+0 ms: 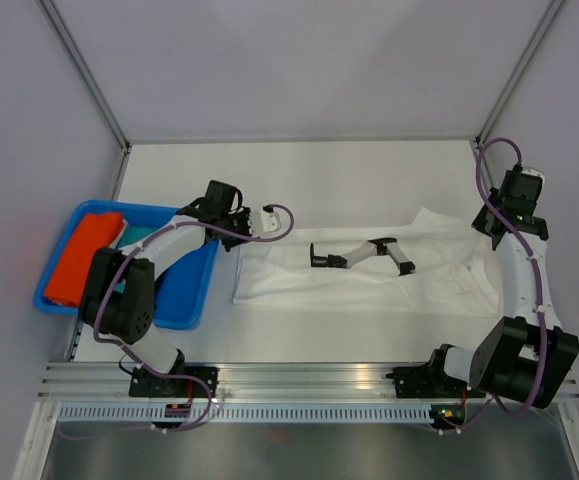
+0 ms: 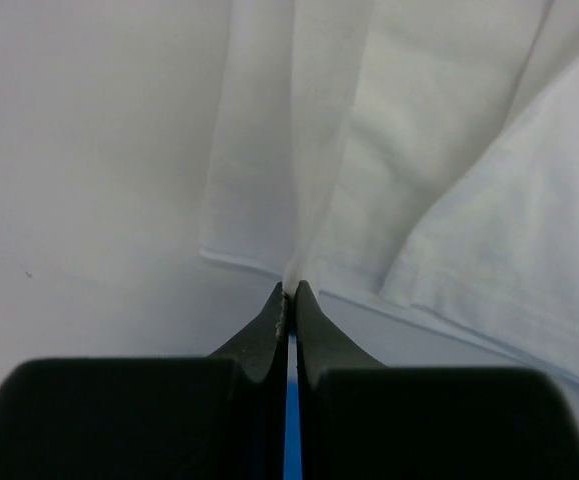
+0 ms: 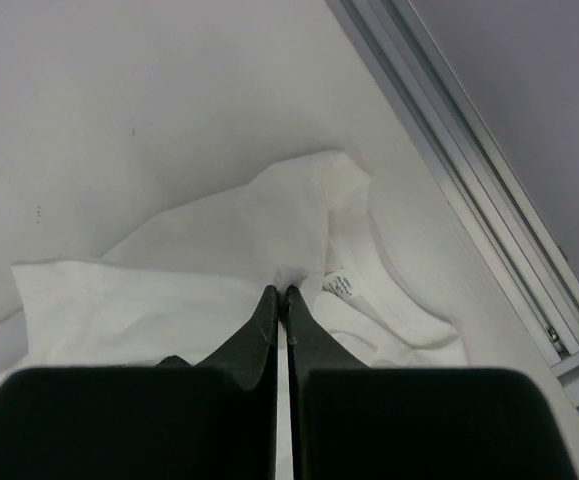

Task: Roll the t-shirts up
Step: Fold the tshirt

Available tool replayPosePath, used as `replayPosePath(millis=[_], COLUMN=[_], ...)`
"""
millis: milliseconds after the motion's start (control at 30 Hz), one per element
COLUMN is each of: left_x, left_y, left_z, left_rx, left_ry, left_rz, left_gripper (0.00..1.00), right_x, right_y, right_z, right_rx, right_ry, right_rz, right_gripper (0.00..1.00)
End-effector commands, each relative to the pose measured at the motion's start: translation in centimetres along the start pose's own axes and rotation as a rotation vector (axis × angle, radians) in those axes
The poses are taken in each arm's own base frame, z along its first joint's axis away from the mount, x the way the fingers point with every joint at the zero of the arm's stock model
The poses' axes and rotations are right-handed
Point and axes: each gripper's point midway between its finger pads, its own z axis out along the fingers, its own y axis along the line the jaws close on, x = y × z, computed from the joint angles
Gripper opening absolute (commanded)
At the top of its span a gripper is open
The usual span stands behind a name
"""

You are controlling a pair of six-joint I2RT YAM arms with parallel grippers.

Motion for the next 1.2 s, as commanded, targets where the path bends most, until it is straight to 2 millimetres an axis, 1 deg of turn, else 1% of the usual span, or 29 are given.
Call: replayPosePath(millis=[0, 33, 67, 133, 167, 233, 267, 333, 367, 467, 633, 767, 867, 933, 967, 1067, 1100, 1133, 1167], left_x=[-0.9, -0.8, -0.5, -0.3, -0.2, 0.0, 0.2, 0.6, 0.6, 0.9, 1.0, 1.3, 1.6, 1.6, 1.6, 1.6, 1.7, 1.7, 1.8], left_y=[-0.6, -0.9, -1.3, -1.7, -1.9, -2.3, -2.5, -2.7, -2.6, -2.4, -2.8, -3.0, -3.1, -3.2, -3.2, -3.2, -3.2, -3.3, -3.4], left_z=[-1.1, -1.0, -0.8, -0.4, -0.2, -0.1, 0.0, 0.0, 0.0, 0.0, -0.3, -0.4, -0.2, -0.2, -0.2, -0.2, -0.2, -0.4, -0.5], left_rx=[0.025, 0.035, 0.051, 0.07, 0.082, 0.101, 0.11, 0.124, 0.122, 0.12, 0.136, 0.139, 0.144, 0.148, 0.15, 0.151, 0.157, 0.16, 0.168], left_ry=[-0.023, -0.021, -0.011, -0.003, 0.001, 0.008, 0.013, 0.026, 0.031, 0.049, 0.056, 0.068, 0.078, 0.077, 0.076, 0.078, 0.083, 0.086, 0.09], left_rz=[0.09, 0.097, 0.103, 0.103, 0.108, 0.11, 0.117, 0.121, 0.127, 0.137, 0.138, 0.143, 0.148, 0.147, 0.143, 0.147, 0.147, 0.153, 0.155], left_gripper=[0.02, 0.02, 0.03, 0.04, 0.04, 0.05, 0.05, 0.05, 0.05, 0.03, 0.02, 0.02, 0.02, 0.02, 0.02, 0.04, 0.05, 0.11, 0.14], right_x=[0.0, 0.2, 1.1, 1.9, 3.0, 3.4, 4.4, 4.4, 5.0, 4.4, 4.1, 3.3, 3.8, 4.5, 5.2, 6.4, 6.6, 6.7, 6.9], right_y=[-1.0, -0.9, -0.9, -1.0, -1.3, -1.4, -1.5, -1.8, -2.1, -2.4, -2.6, -2.8, -2.8, -3.0, -3.2, -3.6, -3.7, -3.7, -3.7], right_z=[-0.9, -0.8, -0.6, -0.5, -0.2, -0.2, 0.0, -0.1, 0.0, -0.5, -1.4, -2.4, -2.6, -2.4, -2.3, -2.0, -2.0, -2.0, -1.9], right_rx=[0.05, 0.041, 0.038, 0.04, 0.049, 0.05, 0.053, 0.061, 0.071, 0.072, 0.059, 0.049, 0.046, 0.051, 0.06, 0.08, 0.085, 0.084, 0.083], right_ry=[-0.016, -0.014, 0.005, 0.008, 0.029, 0.022, 0.038, 0.012, 0.014, -0.025, -0.045, -0.082, -0.07, -0.053, -0.041, -0.03, -0.03, -0.031, -0.028], right_rz=[0.022, 0.025, 0.029, 0.045, 0.048, 0.077, 0.087, 0.133, 0.144, 0.188, 0.207, 0.221, 0.219, 0.212, 0.209, 0.215, 0.219, 0.229, 0.23], right_gripper=[0.0, 0.0, 0.0, 0.0, 0.0, 0.0, 0.0, 0.0, 0.0, 0.0, 0.0, 0.0, 0.01, 0.02, 0.02, 0.03, 0.04, 0.06, 0.08])
